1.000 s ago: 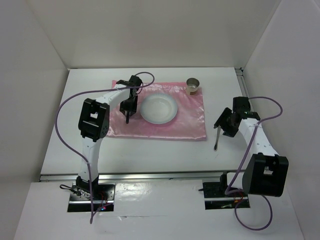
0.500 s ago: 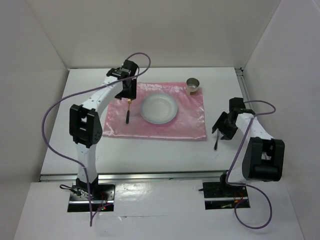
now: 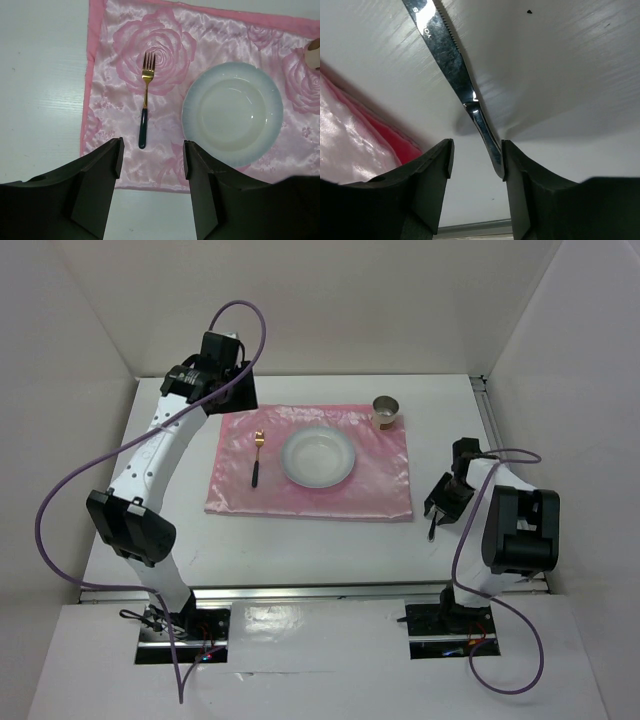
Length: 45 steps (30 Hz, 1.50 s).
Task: Set the dinner table for one person
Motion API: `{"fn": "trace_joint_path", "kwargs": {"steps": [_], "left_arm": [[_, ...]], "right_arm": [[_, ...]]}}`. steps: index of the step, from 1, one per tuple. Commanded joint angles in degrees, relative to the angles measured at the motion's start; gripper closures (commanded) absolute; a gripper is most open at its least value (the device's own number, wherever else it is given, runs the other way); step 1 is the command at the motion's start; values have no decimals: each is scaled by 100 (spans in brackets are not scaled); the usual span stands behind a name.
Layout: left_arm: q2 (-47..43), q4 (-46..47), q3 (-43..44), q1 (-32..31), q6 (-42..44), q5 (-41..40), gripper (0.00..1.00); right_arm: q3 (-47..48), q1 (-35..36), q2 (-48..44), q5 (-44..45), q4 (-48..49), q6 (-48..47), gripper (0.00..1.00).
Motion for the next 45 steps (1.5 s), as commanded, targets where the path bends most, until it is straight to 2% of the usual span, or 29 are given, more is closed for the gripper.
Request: {"fn": "trace_joint_path", "kwargs": {"steps": [1, 6, 11, 13, 18, 27, 31, 32, 38, 40, 42, 45], "left_arm": [[-362, 136, -110, 38, -65, 143, 32], [-416, 189, -172, 38, -65, 196, 32], [-416, 189, -172, 38, -117, 196, 32], [-416, 189, -172, 38, -118, 196, 32], [-416, 189, -225, 38, -118, 301, 32], [-363, 241, -225, 38, -171, 354, 32], [-363, 241, -225, 38, -171, 416, 32], [-363, 241, -225, 38, -171, 416, 32], [-363, 241, -278, 38, -171, 416, 32], [-363, 241, -331, 38, -119, 416, 32], [-363, 241, -383, 38, -118, 468, 32], [-363, 294, -383, 38, -118, 626, 32]], "right_arm": [[77, -47, 179, -62, 173, 59, 50], [-64, -47, 381, 87, 296, 120, 60], [-125, -47, 276, 254, 366, 226, 90], [-64, -47, 109, 438, 366, 226, 99], [217, 120, -532, 659, 174, 226, 99], [1334, 770, -499, 1160, -415, -65, 99], [1246, 770, -445, 1274, -538, -65, 90], [1194, 666, -358, 1274, -539, -65, 85], [982, 296, 116, 607, -539, 207, 67], [781, 225, 117, 553, -434, 260, 65], [640, 173, 117, 440, -223, 322, 51], [455, 111, 170, 439, -91, 489, 49]]}}
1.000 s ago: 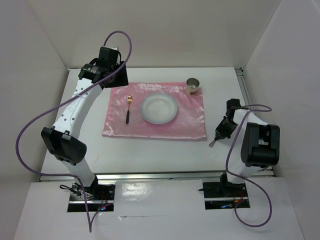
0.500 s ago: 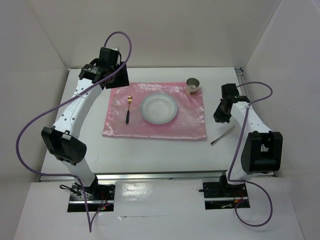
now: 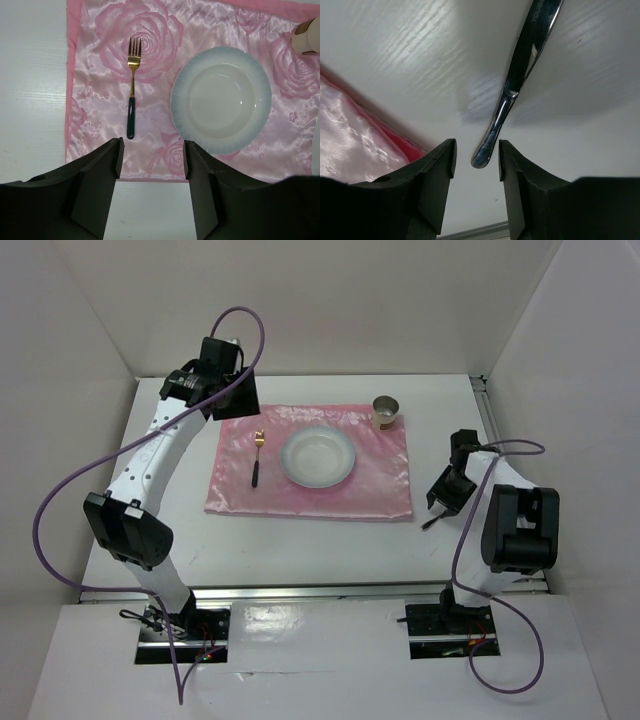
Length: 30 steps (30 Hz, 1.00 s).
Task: Set the dinner table for one person
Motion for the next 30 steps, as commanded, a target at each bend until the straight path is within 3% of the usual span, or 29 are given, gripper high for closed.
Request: {"fn": "trace_joint_path", "kwargs": {"steps": [1, 17, 20, 24, 28, 30], "left_arm": [[-129, 194, -14, 34, 26, 207, 32], [-129, 194, -67, 34, 132, 93, 32], [-129, 194, -67, 34, 132, 93, 32], [-129, 141, -14, 34, 132, 93, 32], [-129, 141, -14, 34, 132, 93, 32], [-129, 141, -14, 34, 132, 93, 32]], "right_arm": [[-196, -42, 36, -101, 224, 292, 49], [-645, -147, 335, 427, 733, 398, 49], [-768, -147, 388, 427, 970, 346, 53], [-769, -147, 441, 321, 1138, 346, 60], [-769, -147, 441, 321, 1199, 346, 75], [-769, -147, 301, 374, 1200, 346, 89]]}}
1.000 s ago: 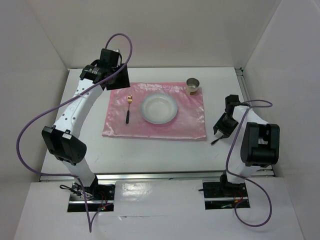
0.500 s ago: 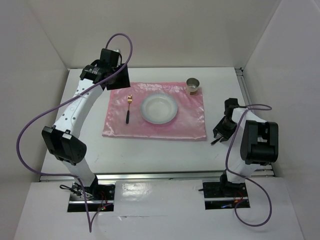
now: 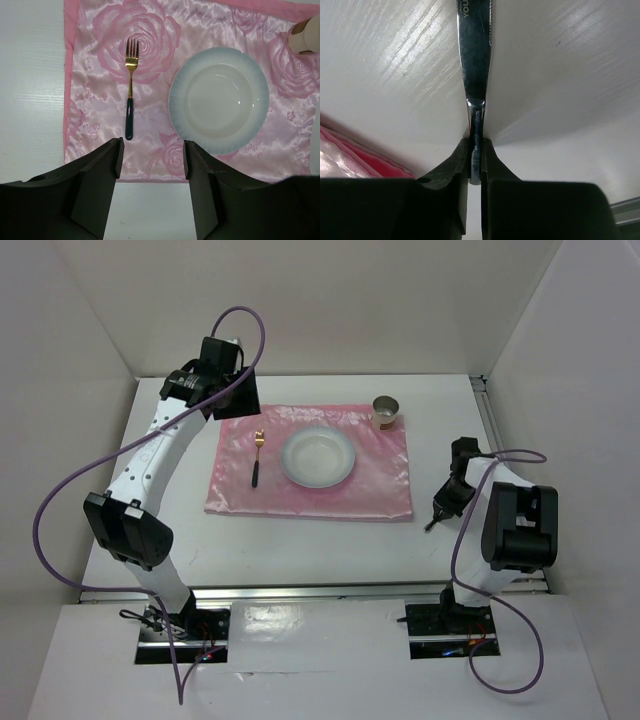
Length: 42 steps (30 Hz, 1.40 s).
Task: Set the dinner table for one person
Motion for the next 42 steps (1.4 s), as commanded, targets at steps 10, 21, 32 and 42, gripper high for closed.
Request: {"fn": "trace_joint_path", "kwargs": {"steps": [10, 21, 32, 42], "left_arm": [[-129, 97, 1, 34, 110, -3, 32], [-129, 44, 107, 34, 110, -65, 32], [-129, 44, 160, 34, 110, -65, 32], [-129, 44, 160, 87, 110, -65, 32]], "right_arm": [[-288, -25, -446, 379, 578, -121, 98], [72, 28, -1061, 432, 271, -68, 98], [1372, 1266, -806, 845, -370, -350, 98], [2279, 2331, 388, 275, -451, -815, 98]]}}
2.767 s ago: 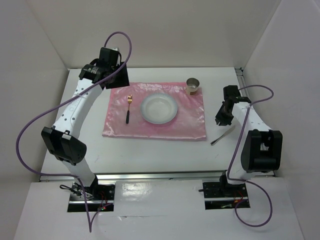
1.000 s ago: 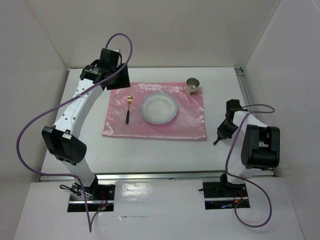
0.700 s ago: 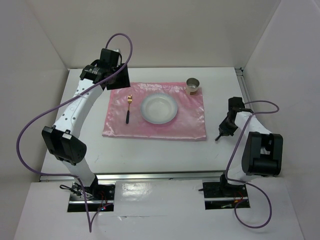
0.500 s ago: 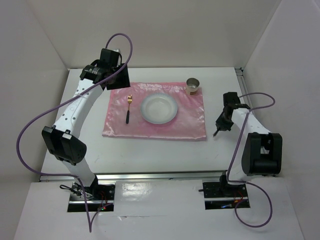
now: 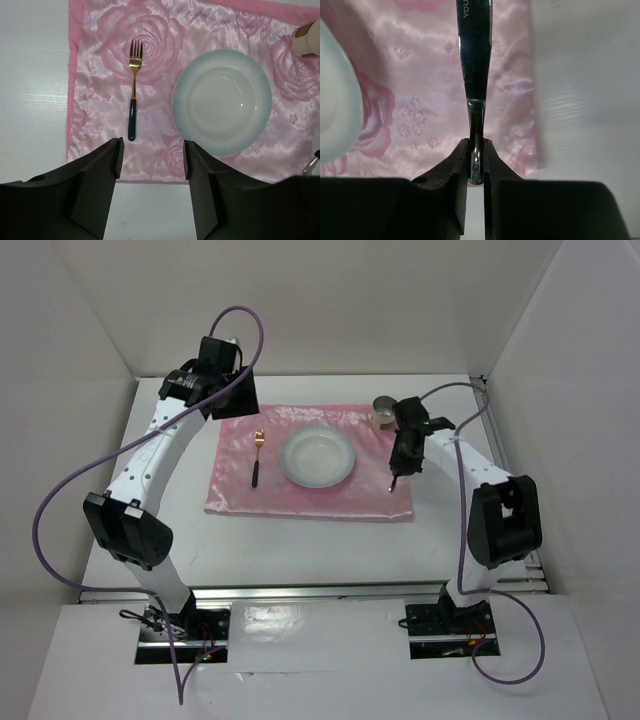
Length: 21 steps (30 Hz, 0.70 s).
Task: Set the dinner table for one person
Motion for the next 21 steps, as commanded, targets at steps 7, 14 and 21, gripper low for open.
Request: {"fn": "trace_joint_path", "kwargs": {"steps": [7, 14, 21], "left_arm": [[-129, -6, 107, 43, 110, -207, 32], [-129, -59, 168, 43, 110, -208, 32], [-129, -59, 107, 43, 110, -313, 32]], "right_arm": [[397, 514, 1078, -154, 56, -329, 98], [661, 514, 1536, -154, 179, -548, 98], [819, 514, 1774, -154, 179, -601, 98]]}}
